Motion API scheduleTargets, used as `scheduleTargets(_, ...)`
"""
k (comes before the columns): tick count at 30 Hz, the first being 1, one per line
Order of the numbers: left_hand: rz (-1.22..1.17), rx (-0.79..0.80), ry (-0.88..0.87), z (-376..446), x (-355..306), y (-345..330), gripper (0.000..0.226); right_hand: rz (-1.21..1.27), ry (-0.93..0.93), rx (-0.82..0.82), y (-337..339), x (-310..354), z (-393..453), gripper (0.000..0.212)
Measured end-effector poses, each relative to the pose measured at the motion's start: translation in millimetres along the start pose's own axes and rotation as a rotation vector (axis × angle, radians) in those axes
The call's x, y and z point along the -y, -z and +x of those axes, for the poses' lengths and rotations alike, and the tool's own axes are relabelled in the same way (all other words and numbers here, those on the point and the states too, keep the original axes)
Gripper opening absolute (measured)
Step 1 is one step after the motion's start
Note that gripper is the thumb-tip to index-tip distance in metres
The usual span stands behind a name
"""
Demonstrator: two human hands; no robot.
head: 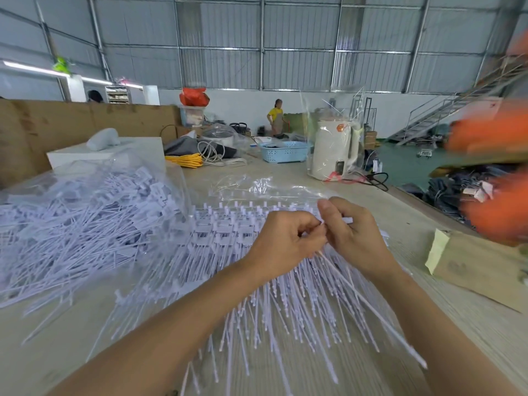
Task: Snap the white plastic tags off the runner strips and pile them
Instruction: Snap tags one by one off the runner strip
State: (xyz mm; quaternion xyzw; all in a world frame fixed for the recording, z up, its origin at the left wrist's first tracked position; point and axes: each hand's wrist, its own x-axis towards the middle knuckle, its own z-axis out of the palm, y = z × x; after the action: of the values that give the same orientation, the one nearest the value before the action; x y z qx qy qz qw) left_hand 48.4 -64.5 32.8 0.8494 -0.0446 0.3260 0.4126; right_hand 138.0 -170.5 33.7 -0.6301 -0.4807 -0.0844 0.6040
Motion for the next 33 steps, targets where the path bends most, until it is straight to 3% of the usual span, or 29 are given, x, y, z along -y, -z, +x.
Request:
scheduleTargets(3, -0.13, 0.021, 0.019, 3, -9, -2, 0.017, 0.164, -0.052, 0.0, 6, 7, 1, 0.048)
scheduleTargets(8, -0.196, 0.021, 0.017, 11, -20, -6, 0.021, 0.282, -0.189, -0.051, 5, 10, 3, 0.041)
scheduleTargets(12, -0.098, 0.002, -0.059, -1, -8, -7, 0.019, 0.315, -0.502, -0.434, 40, -3, 11, 0.033)
scheduleTargets(14, 0.001, 0.035, -0.065, -3, -3, -7, 0.007, 0.377, -0.552, -0.462, 51, -7, 16, 0.035)
scheduleTargets(17, 0.177, 0.01, -0.04, 4, 1, -8, 0.017, 0.387, -0.583, -0.219, 33, -4, 16, 0.042)
scheduleTargets(19, 0.18, -0.027, -0.034, 8, 2, -8, 0.027, 0.268, -0.567, -0.087, 21, -2, 11, 0.047)
scheduleTargets(24, 0.185, 0.017, -0.018, 6, 5, -11, 0.094, 0.161, -0.552, 0.104, 20, 4, 5, 0.077)
scheduleTargets(25, 0.195, 0.01, -0.047, 6, 7, -12, 0.099, 0.139, -0.528, 0.169, 17, 5, 3, 0.079)
scheduleTargets(28, 0.199, -0.016, -0.143, 6, 10, -11, 0.104, 0.147, -0.436, 0.278, 10, 6, 1, 0.061)
scheduleTargets(31, 0.172, -0.041, -0.208, 3, 14, -10, 0.104, 0.149, -0.427, 0.37, 12, 4, 1, 0.065)
scheduleTargets(33, 0.146, -0.048, -0.205, 2, 16, -7, 0.105, 0.186, -0.421, 0.459, 11, 3, -1, 0.055)
